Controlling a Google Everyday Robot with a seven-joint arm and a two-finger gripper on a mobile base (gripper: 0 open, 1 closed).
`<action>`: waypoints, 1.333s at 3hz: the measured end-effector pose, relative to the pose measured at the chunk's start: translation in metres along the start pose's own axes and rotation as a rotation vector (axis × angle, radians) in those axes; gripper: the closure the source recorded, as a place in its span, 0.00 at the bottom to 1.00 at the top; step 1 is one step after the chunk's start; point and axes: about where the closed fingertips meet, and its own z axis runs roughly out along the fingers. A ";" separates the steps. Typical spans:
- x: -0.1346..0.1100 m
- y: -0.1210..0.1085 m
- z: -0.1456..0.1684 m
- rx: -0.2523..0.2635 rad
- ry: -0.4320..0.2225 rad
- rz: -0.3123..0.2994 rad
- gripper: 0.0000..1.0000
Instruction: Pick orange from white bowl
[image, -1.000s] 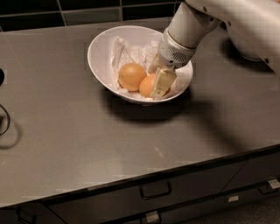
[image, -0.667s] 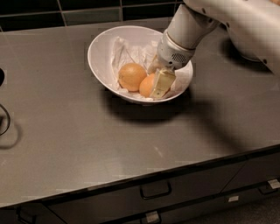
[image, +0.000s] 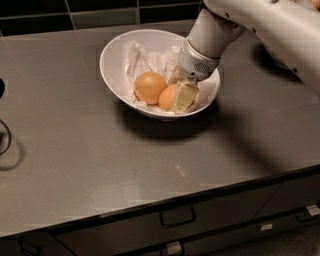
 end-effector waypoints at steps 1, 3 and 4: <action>0.000 0.000 0.004 -0.011 0.001 0.002 0.40; 0.001 0.001 0.011 -0.030 0.013 0.041 0.40; 0.004 -0.001 0.014 -0.035 0.034 0.079 0.40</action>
Offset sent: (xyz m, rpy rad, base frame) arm -0.0013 0.0022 -0.0097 -0.0035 0.0470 -0.0278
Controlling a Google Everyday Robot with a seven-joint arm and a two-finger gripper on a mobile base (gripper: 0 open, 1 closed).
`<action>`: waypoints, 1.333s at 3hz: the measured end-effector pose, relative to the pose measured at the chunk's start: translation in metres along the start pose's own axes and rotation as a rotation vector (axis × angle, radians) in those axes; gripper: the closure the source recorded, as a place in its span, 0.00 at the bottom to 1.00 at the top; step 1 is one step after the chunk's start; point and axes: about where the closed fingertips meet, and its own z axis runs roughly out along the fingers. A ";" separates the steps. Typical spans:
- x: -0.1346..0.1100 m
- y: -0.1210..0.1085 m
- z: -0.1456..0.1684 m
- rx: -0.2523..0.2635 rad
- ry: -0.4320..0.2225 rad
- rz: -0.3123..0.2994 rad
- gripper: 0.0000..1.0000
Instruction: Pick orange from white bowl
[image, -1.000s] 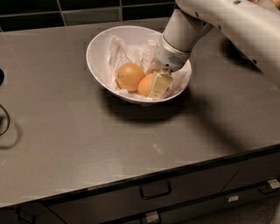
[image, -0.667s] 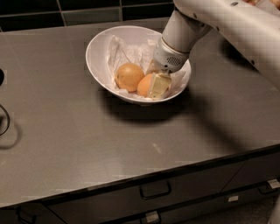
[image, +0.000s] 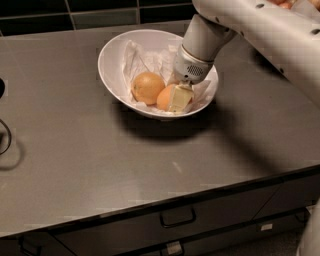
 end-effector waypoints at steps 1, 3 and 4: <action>0.001 -0.001 0.002 -0.006 0.011 0.022 0.59; 0.001 -0.002 0.002 -0.005 0.008 0.021 1.00; -0.003 0.005 -0.013 0.039 -0.020 0.004 1.00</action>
Offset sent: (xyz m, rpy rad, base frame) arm 0.0014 -0.0006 -0.0023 -0.0092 0.0129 -0.0170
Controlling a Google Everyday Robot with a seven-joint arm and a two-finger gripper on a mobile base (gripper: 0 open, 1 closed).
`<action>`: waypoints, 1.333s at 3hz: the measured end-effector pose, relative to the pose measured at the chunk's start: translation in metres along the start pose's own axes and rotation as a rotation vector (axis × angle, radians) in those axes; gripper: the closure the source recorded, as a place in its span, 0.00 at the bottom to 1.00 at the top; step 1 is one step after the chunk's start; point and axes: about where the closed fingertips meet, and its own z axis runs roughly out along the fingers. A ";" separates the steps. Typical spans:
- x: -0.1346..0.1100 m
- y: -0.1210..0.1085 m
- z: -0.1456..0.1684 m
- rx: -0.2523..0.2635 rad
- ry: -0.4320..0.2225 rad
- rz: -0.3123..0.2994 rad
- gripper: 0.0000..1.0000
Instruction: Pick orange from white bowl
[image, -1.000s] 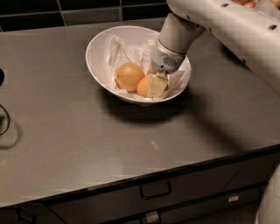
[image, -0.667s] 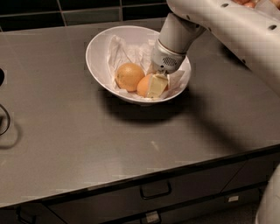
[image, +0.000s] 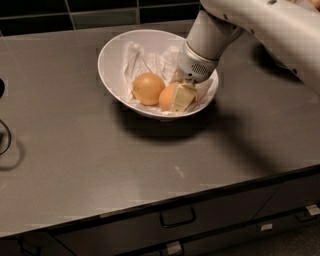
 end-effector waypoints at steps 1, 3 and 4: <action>-0.007 0.008 -0.021 0.063 -0.022 -0.026 1.00; -0.022 0.020 -0.058 0.181 -0.059 -0.078 1.00; -0.029 0.021 -0.078 0.235 -0.067 -0.108 1.00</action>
Offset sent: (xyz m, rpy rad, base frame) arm -0.0308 -0.0012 0.0726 0.0590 -0.2356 0.0092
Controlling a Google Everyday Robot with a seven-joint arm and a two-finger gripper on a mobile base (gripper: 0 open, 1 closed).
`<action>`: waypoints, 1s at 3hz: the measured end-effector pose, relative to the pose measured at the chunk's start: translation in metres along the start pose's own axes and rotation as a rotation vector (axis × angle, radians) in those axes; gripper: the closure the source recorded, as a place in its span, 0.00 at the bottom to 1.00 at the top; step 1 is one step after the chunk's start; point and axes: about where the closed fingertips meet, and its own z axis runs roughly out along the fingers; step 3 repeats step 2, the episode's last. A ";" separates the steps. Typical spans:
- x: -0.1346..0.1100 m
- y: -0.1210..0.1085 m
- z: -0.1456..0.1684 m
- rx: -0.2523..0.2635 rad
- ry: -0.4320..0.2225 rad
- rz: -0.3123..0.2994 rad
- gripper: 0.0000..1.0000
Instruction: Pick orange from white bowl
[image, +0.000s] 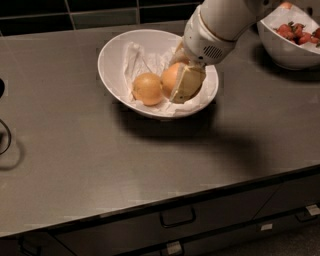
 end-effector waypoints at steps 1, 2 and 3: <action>-0.010 -0.003 -0.016 0.033 0.001 -0.032 1.00; -0.010 -0.003 -0.016 0.034 0.001 -0.032 1.00; -0.010 -0.003 -0.016 0.034 0.001 -0.032 1.00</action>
Offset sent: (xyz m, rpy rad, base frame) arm -0.0027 0.0022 0.0170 -0.0072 -0.0394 0.0122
